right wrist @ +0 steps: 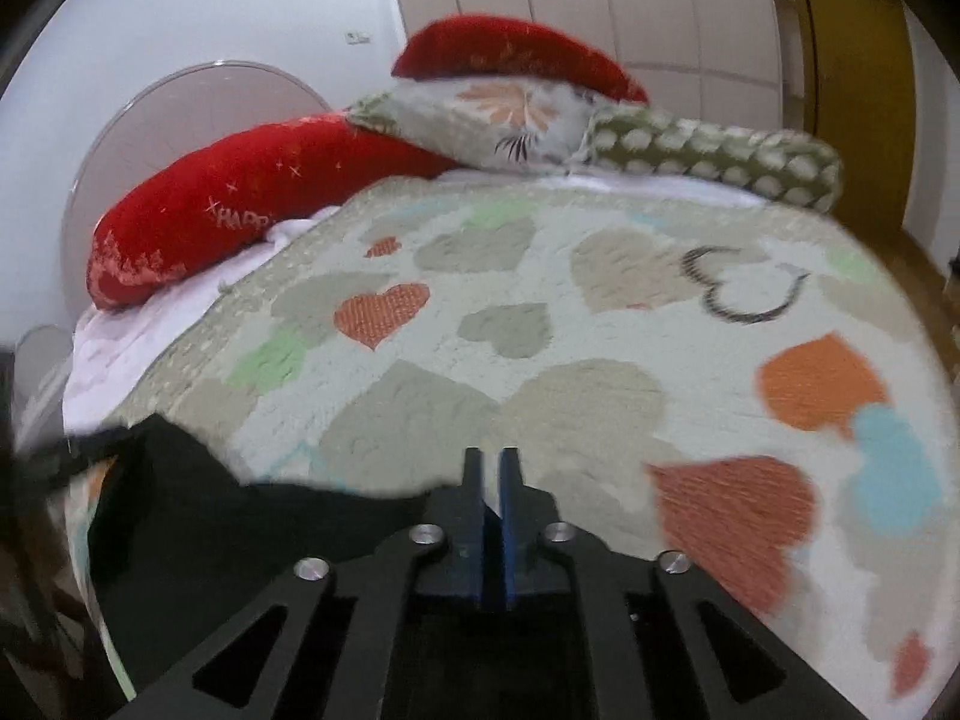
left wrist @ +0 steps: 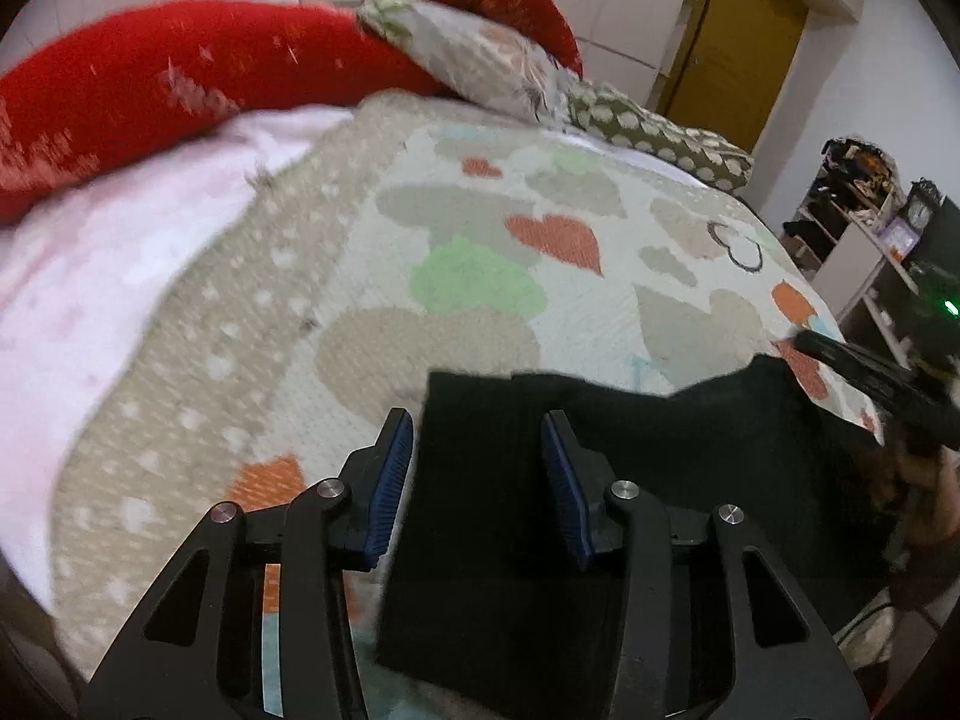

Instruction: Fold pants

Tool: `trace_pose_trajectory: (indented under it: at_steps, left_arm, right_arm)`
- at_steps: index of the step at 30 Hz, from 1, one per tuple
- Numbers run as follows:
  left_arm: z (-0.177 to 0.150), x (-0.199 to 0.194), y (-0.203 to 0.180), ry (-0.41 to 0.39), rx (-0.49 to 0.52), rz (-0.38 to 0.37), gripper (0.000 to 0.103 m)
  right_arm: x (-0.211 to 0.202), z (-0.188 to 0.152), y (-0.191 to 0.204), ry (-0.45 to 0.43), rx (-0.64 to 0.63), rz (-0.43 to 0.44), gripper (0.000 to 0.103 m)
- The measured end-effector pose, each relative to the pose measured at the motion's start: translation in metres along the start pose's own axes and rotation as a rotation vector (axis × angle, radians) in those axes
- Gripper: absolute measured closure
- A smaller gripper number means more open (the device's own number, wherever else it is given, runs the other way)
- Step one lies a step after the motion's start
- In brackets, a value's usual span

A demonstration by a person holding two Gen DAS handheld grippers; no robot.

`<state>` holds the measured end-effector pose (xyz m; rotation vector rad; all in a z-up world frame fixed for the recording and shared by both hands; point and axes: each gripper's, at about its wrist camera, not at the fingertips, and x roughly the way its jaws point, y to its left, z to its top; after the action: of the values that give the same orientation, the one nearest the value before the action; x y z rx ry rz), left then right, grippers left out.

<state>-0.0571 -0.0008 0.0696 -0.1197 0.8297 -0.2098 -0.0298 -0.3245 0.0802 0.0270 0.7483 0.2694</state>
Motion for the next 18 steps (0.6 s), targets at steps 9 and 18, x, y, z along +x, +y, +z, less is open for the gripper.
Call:
trace_pose_trajectory:
  at_steps: [9,18]
  left_arm:
    - [0.007,-0.02,-0.027,-0.045,0.024,-0.045,0.059]
    - [0.002,-0.007,-0.068,0.013,0.095,-0.084,0.059]
  right_arm:
    - [0.0,-0.03,0.002,0.055,-0.091,0.049,0.064]
    - [0.04,-0.013,0.003,0.071,-0.08,-0.103,0.103]
